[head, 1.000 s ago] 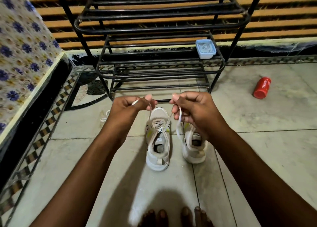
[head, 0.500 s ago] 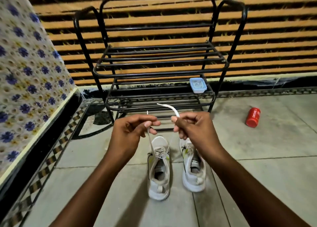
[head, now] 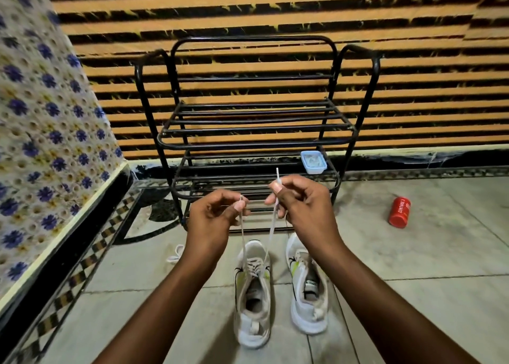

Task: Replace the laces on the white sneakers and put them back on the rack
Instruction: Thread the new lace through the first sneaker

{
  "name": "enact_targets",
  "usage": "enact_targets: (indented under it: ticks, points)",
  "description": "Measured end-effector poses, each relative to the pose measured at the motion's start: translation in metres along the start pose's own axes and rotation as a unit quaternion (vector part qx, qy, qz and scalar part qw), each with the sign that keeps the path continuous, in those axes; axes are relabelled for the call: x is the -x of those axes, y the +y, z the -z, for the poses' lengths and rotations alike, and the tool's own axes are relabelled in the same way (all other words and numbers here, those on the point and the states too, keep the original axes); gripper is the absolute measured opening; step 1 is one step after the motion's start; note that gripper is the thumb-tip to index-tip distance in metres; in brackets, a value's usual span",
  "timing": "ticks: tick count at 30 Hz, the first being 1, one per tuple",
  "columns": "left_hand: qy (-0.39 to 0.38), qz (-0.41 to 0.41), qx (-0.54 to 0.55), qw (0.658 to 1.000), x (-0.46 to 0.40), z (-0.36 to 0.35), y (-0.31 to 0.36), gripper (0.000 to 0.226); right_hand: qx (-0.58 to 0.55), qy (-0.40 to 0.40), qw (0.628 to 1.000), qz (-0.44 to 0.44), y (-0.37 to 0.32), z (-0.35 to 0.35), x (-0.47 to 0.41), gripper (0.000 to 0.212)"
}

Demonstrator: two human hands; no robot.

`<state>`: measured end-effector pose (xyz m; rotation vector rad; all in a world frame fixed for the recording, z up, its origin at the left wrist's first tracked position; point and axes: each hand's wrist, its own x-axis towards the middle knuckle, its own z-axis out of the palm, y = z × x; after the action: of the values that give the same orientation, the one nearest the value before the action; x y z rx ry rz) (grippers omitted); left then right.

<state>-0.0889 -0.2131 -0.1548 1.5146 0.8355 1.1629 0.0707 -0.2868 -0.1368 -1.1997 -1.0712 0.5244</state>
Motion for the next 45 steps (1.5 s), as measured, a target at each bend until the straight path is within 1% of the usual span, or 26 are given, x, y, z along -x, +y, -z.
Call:
enact_targets:
  ticks: [2, 5, 8, 12, 15, 17, 19, 22, 25, 28, 30, 31, 32, 34, 39, 42, 45]
  points:
    - [0.01, 0.004, 0.005, 1.0, -0.002, -0.001, -0.001, 0.013, 0.031, 0.01, 0.999, 0.017, 0.002, -0.001, -0.004, 0.014]
    - [0.028, 0.015, 0.011, 0.999, -0.003, 0.0, -0.004, 0.011, 0.033, 0.032, 0.999, 0.026, 0.005, -0.002, -0.008, 0.01]
    - [0.035, 0.032, 0.027, 0.999, -0.005, 0.0, -0.007, 0.007, 0.039, 0.034, 0.998, 0.045, 0.007, -0.003, -0.01, 0.009]
    - [0.032, 0.044, 0.033, 0.998, -0.007, 0.0, -0.011, 0.006, 0.047, 0.032, 0.997, 0.06, 0.007, -0.003, -0.01, 0.01]
    - [0.028, 0.033, 0.038, 0.998, -0.008, 0.0, -0.013, 0.006, 0.05, 0.032, 0.997, 0.055, 0.01, -0.002, -0.01, 0.012]
    - [0.032, 0.044, 0.059, 0.997, -0.009, 0.0, -0.015, 0.006, 0.05, 0.028, 0.998, 0.041, 0.015, 0.0, -0.01, 0.013]
    - [0.037, 0.059, 0.057, 0.996, -0.009, 0.002, -0.021, 0.008, 0.027, 0.022, 0.999, 0.013, 0.021, 0.0, -0.006, 0.016]
    - [0.018, 0.06, -0.008, 0.998, -0.011, 0.005, -0.046, 0.008, 0.015, 0.017, 0.999, -0.043, 0.039, -0.001, 0.001, 0.017]
    - [-0.023, 0.062, -0.103, 0.993, -0.009, 0.011, -0.084, 0.013, 0.076, 0.011, 0.995, -0.071, 0.068, 0.002, 0.01, 0.018]
    - [-0.098, 0.077, -0.183, 0.975, -0.003, 0.018, -0.128, 0.026, 0.163, -0.005, 0.982, -0.098, 0.104, 0.005, 0.026, 0.017]
    - [-0.147, 0.092, -0.222, 0.96, 0.003, 0.02, -0.15, 0.025, 0.206, -0.019, 0.971, -0.121, 0.128, 0.002, 0.039, 0.014]
    - [-0.162, 0.101, -0.239, 0.952, 0.006, 0.02, -0.162, 0.022, 0.215, -0.025, 0.966, -0.139, 0.143, 0.001, 0.045, 0.009]
    - [-0.17, 0.105, -0.252, 0.947, 0.01, 0.019, -0.17, 0.019, 0.222, -0.03, 0.962, -0.156, 0.153, -0.001, 0.052, 0.009]
    - [-0.174, 0.115, -0.264, 0.942, 0.014, 0.016, -0.184, 0.014, 0.228, -0.034, 0.957, -0.177, 0.176, -0.005, 0.068, 0.021]
    - [-0.186, 0.137, -0.285, 0.93, 0.01, -0.002, -0.193, 0.011, 0.244, -0.04, 0.942, -0.225, 0.205, -0.024, 0.098, 0.038]
    - [-0.203, 0.144, -0.302, 0.92, 0.003, -0.012, -0.192, 0.018, 0.28, -0.017, 0.939, -0.199, 0.214, -0.031, 0.108, 0.043]
    - [-0.242, 0.133, -0.343, 0.898, -0.005, -0.016, -0.193, 0.022, 0.299, 0.006, 0.939, -0.17, 0.218, -0.036, 0.112, 0.039]
